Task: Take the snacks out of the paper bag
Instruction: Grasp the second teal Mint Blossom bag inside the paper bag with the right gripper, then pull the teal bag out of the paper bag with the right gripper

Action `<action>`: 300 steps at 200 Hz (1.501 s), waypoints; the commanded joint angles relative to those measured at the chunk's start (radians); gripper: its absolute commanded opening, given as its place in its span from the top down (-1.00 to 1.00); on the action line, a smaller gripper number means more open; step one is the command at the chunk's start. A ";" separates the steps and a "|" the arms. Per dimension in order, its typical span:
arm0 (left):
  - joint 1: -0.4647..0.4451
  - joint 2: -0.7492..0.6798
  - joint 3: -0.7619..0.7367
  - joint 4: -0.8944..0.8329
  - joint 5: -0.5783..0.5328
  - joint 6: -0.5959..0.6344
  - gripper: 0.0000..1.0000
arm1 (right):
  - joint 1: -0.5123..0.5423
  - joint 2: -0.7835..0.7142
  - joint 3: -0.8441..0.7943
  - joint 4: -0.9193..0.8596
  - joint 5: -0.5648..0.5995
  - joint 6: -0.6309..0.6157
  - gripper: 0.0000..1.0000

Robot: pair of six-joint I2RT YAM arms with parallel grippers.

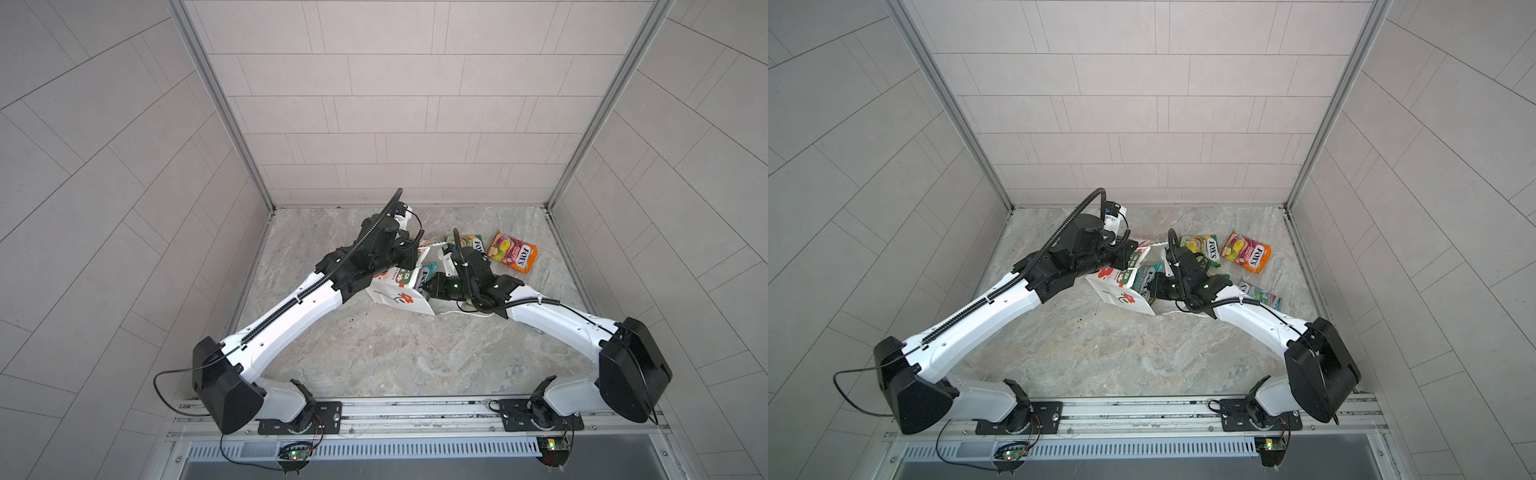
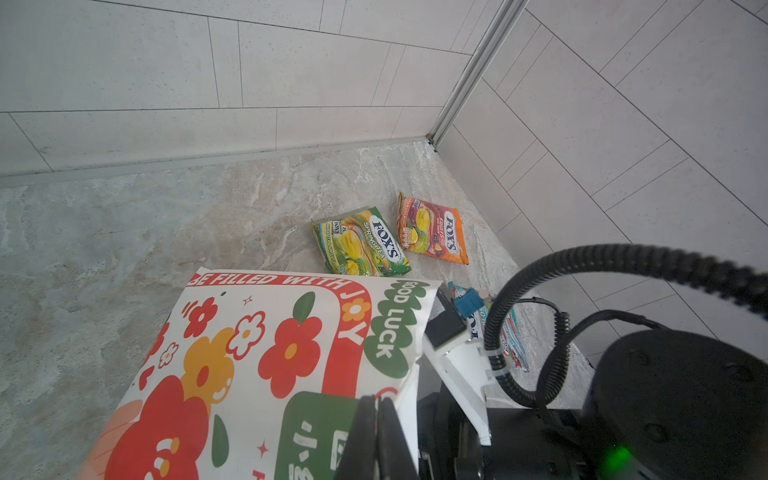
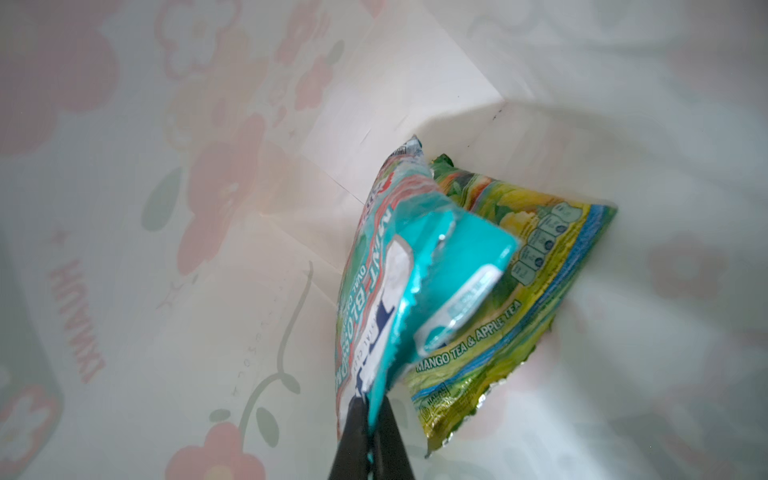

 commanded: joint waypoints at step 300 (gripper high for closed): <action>0.001 -0.106 -0.082 -0.008 -0.180 -0.048 1.00 | -0.390 -0.453 0.245 -0.556 0.051 -0.337 1.00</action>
